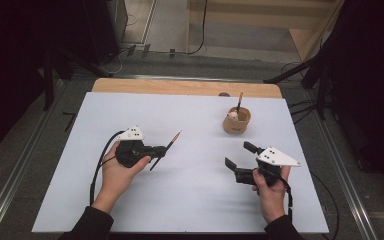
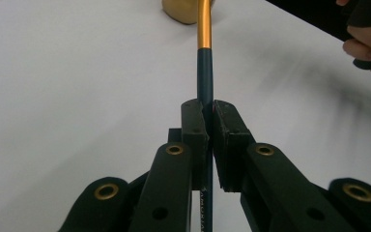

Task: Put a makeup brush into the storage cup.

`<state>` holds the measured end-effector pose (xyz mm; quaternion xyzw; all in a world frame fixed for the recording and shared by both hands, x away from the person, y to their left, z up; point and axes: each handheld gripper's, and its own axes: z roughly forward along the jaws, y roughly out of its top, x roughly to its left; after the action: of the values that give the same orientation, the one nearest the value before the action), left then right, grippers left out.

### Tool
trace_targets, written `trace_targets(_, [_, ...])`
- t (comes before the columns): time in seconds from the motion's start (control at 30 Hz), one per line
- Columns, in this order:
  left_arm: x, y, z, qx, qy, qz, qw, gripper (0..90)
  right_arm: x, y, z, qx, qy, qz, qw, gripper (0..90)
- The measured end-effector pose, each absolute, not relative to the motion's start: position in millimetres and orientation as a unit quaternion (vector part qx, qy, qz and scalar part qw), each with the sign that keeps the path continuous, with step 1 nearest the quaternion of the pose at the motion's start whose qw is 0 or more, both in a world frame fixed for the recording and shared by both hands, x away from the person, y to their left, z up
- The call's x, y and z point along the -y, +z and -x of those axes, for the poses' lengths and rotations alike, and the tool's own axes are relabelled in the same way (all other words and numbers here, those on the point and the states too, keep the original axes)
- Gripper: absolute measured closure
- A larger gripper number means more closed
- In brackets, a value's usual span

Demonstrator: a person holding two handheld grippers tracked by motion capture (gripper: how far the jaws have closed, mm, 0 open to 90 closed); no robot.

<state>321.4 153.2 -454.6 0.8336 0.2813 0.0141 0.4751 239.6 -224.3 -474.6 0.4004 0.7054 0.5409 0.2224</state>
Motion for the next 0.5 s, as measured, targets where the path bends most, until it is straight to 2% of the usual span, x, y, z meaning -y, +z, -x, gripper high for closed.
trace_targets(0.43, [-152, -455, -316, -0.281, 0.021, -0.81, 0.514, 84.8, 173, -471, -257, -0.703, 0.568, -0.385, 0.185, 21.5])
trace_targets(0.5, [-151, -455, -315, -0.278, 0.019, -0.808, 0.518, 84.8, 166, -471, -258, -0.7, 0.573, -0.387, 0.177, 25.6])
